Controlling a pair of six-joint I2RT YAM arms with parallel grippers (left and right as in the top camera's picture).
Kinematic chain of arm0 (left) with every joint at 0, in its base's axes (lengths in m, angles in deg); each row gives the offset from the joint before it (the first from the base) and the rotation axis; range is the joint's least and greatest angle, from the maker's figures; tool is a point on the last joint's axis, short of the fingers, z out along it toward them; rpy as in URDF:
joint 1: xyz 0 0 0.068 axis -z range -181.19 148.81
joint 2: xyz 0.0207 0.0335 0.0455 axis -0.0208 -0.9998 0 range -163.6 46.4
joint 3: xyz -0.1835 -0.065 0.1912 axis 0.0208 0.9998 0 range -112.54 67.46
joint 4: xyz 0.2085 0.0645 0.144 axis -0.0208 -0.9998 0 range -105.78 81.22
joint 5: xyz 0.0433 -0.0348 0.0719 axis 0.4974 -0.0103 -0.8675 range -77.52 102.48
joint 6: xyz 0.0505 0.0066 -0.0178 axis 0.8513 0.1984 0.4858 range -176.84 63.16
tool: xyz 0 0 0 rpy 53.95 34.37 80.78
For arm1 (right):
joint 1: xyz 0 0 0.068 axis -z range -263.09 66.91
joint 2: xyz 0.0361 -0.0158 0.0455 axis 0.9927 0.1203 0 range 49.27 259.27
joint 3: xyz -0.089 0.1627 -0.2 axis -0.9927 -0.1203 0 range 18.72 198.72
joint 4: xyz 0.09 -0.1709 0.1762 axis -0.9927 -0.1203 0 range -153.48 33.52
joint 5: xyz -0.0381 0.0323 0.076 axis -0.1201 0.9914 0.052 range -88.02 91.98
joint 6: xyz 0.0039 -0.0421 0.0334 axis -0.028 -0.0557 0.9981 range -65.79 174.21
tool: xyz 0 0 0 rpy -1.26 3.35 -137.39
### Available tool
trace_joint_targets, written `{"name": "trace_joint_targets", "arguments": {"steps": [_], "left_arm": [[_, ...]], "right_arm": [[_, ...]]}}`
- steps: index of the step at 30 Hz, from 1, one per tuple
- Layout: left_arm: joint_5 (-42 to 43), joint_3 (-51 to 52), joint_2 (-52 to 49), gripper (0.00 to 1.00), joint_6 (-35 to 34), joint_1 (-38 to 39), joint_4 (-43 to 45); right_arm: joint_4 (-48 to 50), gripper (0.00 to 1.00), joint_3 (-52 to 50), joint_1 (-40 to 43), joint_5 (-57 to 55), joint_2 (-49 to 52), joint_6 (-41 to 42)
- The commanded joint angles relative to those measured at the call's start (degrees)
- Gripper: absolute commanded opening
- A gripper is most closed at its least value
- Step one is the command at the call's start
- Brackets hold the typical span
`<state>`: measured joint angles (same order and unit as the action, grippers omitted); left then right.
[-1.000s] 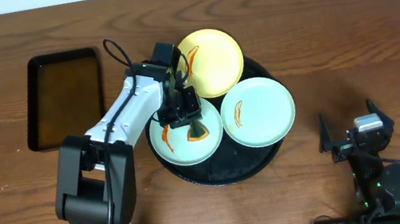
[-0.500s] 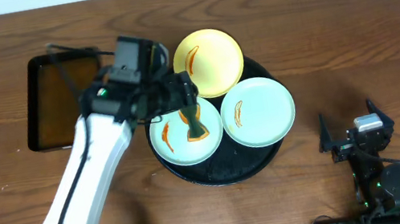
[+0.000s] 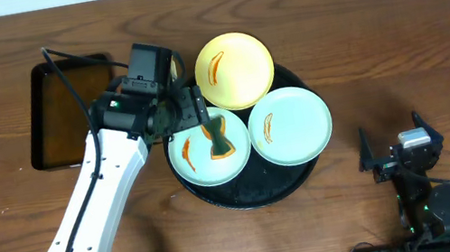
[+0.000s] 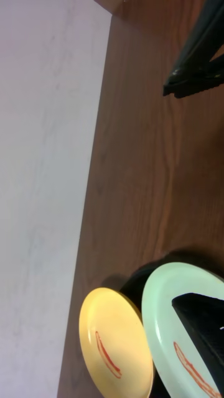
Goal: Clean dirty plates on tray and stack at the side
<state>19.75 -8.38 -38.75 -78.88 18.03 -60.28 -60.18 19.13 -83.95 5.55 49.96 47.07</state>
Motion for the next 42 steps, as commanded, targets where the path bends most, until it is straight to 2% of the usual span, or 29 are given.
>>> {"name": "trace_joint_targets", "arguments": {"steps": [1, 3, 7, 13, 16, 18, 22, 28, 32, 34, 36, 38, 42], "left_arm": [[-2.89, -0.2, -0.22, 0.82, 0.79, -0.31, -1.14], [-3.82, -0.2, -0.22, 0.82, 0.76, -0.31, -1.57], [-3.98, -0.2, -0.28, 0.83, 0.79, -0.31, -1.57], [-5.55, -0.17, -0.28, 0.83, 0.79, -0.31, -1.2], [-6.88, -0.17, -0.28, 0.83, 0.76, -0.31, -1.53], [-6.86, -0.17, -0.28, 0.83, 0.74, -0.28, -1.6], [-6.88, -0.17, -0.33, 0.83, 0.76, -0.28, -1.18], [-6.86, -0.17, -0.59, 0.83, 0.24, -0.28, -0.96], [-6.67, -0.13, -0.59, 0.83, -1.66, -0.28, -1.22], [-6.67, -0.13, -0.59, 0.83, -1.64, -0.28, -1.62], [-6.67, -0.13, -0.59, 0.84, -1.66, -0.28, -2.34], [-6.69, -0.13, -0.59, 0.83, -1.64, -0.28, -3.3], [-6.69, -0.13, -0.59, 0.83, -1.64, -0.28, -4.63]], "right_arm": [[0.72, 0.99, -0.09, 0.46, -0.11, -0.31, -0.63], [1.68, 0.99, -0.09, 0.42, 2.91, -0.31, 2.51], [4.79, 0.99, -0.09, 0.42, 13.9, -0.31, 17.9], [26.47, 0.99, -0.09, 0.42, 16.39, -0.31, 34.93], [35.71, 0.99, 0.15, 0.42, 17.86, -0.28, 37.44], [36.24, 0.99, 1.95, 0.42, 18.78, 0.26, 37.31], [27.76, 0.99, 10.25, 0.42, 22.84, 6.21, 32.17], [7.54, 0.99, 34.82, 0.42, 42.36, 30.27, 21.46], [-11.26, 0.99, 54.34, 0.39, 55.54, 49.68, 15.87], [-23.45, 0.99, 63.58, -0.02, 58.23, 58.4, 11.02], [-32.09, 0.99, 70.12, -1.03, 58.21, 65.11, 9.64], [-36.46, 0.99, 74.2, -2.05, 60.06, 70.55, 12.02], [-33.46, 0.99, 75.54, -3.63, 68.06, 77.81, 17.25]]}}
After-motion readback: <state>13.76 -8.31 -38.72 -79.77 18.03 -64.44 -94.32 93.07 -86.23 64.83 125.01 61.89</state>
